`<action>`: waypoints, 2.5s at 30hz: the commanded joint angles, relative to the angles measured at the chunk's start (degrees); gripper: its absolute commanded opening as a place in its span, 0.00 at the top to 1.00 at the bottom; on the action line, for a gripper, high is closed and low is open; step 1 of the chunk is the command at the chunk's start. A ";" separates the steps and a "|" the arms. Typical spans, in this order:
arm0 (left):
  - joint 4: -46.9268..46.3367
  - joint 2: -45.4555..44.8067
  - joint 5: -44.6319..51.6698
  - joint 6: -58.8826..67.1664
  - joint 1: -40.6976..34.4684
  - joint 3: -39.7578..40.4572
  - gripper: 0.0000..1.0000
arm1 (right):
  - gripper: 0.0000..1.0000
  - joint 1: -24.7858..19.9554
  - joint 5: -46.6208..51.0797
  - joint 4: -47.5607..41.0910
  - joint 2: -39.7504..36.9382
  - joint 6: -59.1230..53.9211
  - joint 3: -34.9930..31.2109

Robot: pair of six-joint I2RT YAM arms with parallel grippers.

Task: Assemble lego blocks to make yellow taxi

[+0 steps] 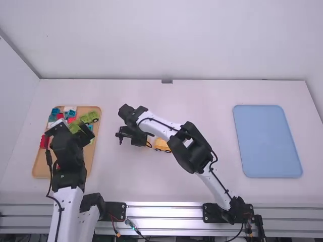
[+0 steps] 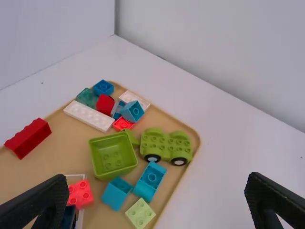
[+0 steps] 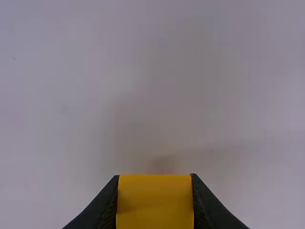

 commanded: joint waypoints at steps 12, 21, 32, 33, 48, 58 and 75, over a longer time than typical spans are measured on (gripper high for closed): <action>1.55 2.45 12.70 10.84 -0.11 -0.39 0.01 | 0.01 -1.16 0.22 1.55 0.28 3.19 3.21; 12.20 18.71 42.23 29.57 -0.11 3.23 0.01 | 0.01 -7.32 -6.16 -0.59 -12.76 1.20 2.03; -10.80 49.81 75.69 85.66 -1.42 19.06 0.01 | 0.01 -18.36 -14.91 21.99 -33.03 1.46 -30.38; -13.81 53.40 76.30 91.19 -2.23 21.16 0.01 | 0.01 -19.43 -16.55 25.03 -35.12 1.09 -34.75; -28.22 78.53 67.98 117.02 -15.76 36.30 0.16 | 0.01 -33.16 -47.71 57.33 -39.43 -3.93 -65.11; -18.36 80.00 70.12 114.42 -13.88 29.46 0.31 | 0.01 -38.49 -54.14 64.04 -39.43 -1.36 -68.76; -7.58 79.93 72.02 107.71 -13.66 24.92 0.74 | 0.01 -37.90 -53.68 61.68 -39.43 -1.36 -68.78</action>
